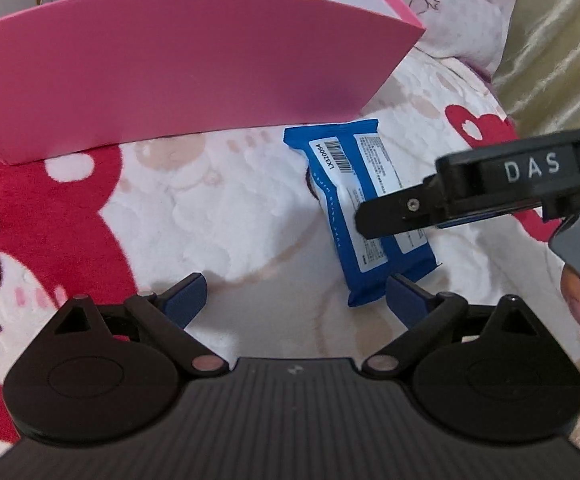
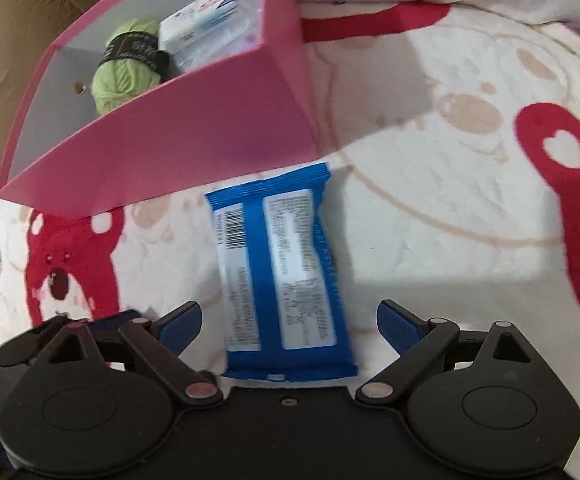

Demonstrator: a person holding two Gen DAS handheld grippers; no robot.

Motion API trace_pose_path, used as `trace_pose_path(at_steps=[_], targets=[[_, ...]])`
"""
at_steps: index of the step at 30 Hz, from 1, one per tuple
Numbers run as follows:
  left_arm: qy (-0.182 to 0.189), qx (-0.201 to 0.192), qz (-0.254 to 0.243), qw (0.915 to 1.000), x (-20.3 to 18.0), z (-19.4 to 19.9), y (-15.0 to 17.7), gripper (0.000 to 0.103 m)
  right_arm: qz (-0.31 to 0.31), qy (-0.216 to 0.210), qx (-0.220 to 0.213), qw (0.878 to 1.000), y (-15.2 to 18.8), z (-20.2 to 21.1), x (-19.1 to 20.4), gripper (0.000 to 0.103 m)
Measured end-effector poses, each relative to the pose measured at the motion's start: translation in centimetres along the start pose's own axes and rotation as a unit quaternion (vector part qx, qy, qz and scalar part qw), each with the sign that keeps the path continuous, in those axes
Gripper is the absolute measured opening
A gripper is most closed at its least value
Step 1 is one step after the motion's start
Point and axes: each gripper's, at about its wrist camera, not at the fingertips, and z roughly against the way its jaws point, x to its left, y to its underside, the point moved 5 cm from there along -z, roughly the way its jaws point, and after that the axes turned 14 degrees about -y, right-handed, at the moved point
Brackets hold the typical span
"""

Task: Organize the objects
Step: 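Move the right tool down onto the blue snack packet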

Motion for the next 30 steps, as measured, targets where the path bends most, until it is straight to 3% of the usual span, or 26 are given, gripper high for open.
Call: trace_pose_path(at_steps=[2,6,12,17,20,22,27,30], targets=[[0.009,-0.015,0.007,0.9998,0.0,-0.3,0.0,0.096,-0.001,-0.007,0.002,1.0,0.0,-0.3,0.1,0.097],[0.014,-0.042,0.009,0.999,-0.2,-0.7,0.2,0.095,-0.006,0.017,0.009,1.0,0.2,-0.9,-0.5,0.097],[0.013,-0.062,0.021,0.9978,-0.5,-0.6,0.3,0.095,-0.044,0.003,-0.005,0.999,-0.1,-0.6,-1.5,0.096],[0.042,-0.079,0.029,0.9956,-0.9,-0.7,0.2,0.085,-0.026,0.007,-0.006,1.0,0.0,-0.7,-1.2,0.096],[0.059,-0.086,0.023,0.9943,-1.2,-1.0,0.3,0.072,-0.011,0.003,-0.011,1.0,-0.5,-0.9,-0.7,0.096],[0.06,-0.086,0.018,0.9944,-1.5,-1.2,0.3,0.067,-0.005,0.003,-0.007,1.0,-0.8,-1.3,-0.5,0.093],[0.032,-0.104,-0.015,0.9939,-2.5,-1.3,0.5,0.065,0.005,0.013,0.016,1.0,-0.7,-1.9,-0.5,0.092],[0.036,-0.112,-0.009,0.993,-2.7,-1.4,0.5,0.056,0.011,0.02,0.025,0.999,-0.6,-2.2,-0.3,0.092]])
